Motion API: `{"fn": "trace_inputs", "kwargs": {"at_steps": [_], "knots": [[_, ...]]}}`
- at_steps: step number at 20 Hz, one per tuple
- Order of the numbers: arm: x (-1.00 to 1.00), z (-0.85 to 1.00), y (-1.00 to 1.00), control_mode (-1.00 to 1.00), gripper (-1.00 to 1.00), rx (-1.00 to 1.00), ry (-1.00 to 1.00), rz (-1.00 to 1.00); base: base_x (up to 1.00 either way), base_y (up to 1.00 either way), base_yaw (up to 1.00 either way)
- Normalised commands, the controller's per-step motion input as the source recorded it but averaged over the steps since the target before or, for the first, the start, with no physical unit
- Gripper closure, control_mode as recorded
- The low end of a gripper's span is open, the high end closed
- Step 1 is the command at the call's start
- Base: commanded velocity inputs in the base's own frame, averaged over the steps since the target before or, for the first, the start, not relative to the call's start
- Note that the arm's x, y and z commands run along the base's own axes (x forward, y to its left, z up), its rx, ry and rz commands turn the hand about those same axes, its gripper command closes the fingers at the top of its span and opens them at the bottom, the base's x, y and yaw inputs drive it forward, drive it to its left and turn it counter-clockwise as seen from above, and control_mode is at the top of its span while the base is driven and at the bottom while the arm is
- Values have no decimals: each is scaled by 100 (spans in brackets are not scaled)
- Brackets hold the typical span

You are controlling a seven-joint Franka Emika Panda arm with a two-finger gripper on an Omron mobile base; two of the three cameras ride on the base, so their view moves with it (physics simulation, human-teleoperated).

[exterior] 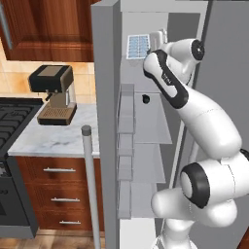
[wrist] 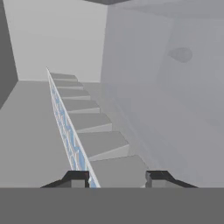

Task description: Open the freezer door, pick up the ice cube tray from the freezer, and place it on the dining counter.

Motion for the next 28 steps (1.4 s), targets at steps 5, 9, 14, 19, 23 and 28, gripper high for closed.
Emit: {"fn": "trace_inputs", "kwargs": {"at_steps": [5, 9, 14, 19, 23, 28], "knots": [[-64, 3, 0, -100, 100, 0, 0, 0, 0, 0, 0], [-91, 11, 0, -100, 100, 0, 0, 0, 0, 0, 0], [-98, 26, 0, -100, 100, 0, 0, 0, 0, 0, 0], [-100, 12, 0, -100, 100, 0, 5, 0, 0, 0, 0], [-100, 0, -5, -100, 100, 0, 11, 0, 0, 0, 0], [-100, -8, -1, -100, 100, 0, 5, 0, 0, 0, 0]]}}
